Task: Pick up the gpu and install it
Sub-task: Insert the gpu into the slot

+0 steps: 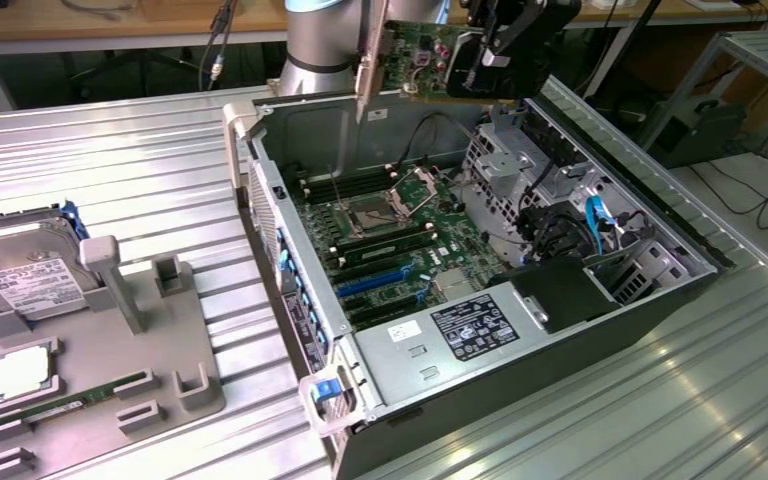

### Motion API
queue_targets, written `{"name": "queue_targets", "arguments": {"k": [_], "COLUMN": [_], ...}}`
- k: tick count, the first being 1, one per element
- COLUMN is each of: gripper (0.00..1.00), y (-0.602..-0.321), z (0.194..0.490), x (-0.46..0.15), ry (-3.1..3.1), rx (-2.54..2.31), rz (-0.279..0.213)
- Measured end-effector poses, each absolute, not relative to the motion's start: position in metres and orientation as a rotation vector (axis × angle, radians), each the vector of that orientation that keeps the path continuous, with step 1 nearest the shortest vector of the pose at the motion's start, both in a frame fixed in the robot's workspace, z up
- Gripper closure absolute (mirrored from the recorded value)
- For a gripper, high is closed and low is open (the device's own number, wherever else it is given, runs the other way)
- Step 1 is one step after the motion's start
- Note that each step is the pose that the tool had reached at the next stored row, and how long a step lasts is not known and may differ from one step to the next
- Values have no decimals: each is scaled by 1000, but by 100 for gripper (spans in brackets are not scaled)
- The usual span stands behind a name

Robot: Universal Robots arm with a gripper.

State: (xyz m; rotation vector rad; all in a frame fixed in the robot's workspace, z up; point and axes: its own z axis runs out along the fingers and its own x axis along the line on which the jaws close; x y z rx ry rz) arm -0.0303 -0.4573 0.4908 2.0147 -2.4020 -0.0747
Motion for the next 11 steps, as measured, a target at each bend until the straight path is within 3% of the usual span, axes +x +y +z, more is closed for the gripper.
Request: {"name": "queue_targets", "arguments": {"k": [11], "gripper": [72], "y": [-457], "z": [491], "x": [-30], "ry": [-2180], "rx": [2246], "rz": [-73]}}
